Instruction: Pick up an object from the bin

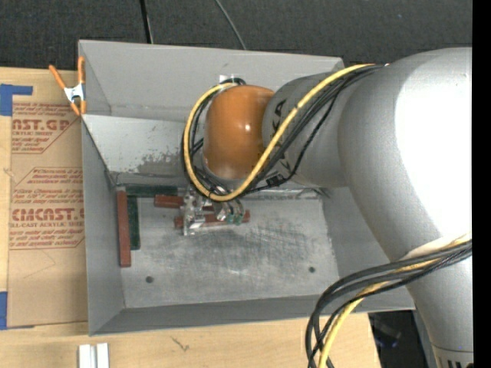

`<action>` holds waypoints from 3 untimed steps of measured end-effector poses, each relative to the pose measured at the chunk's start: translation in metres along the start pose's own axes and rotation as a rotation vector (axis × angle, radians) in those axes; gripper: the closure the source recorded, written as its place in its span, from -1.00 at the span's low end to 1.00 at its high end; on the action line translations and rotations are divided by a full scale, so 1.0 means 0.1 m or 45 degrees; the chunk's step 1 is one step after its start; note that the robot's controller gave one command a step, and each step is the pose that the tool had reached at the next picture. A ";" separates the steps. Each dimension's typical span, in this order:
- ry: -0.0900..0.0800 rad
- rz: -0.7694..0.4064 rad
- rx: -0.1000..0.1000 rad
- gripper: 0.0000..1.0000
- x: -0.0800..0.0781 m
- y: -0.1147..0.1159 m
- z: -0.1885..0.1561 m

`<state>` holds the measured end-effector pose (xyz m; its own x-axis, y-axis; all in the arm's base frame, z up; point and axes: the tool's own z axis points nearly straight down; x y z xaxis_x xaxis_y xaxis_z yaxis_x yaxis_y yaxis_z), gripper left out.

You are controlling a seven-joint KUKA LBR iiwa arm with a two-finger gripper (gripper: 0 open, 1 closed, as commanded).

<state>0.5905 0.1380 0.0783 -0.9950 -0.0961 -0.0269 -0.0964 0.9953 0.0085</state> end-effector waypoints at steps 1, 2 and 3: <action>0.000 0.000 0.000 1.00 0.00 0.00 0.00; 0.032 -0.019 0.009 1.00 0.07 -0.08 -1.05; 0.032 -0.018 0.009 1.00 0.07 -0.08 -1.05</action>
Offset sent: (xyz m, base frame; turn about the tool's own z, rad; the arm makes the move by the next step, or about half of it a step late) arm -0.0092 -0.0104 0.1051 -0.0139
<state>0.5815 0.1285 0.1831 -0.9939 -0.1107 -0.0020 -0.1107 0.9939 0.0013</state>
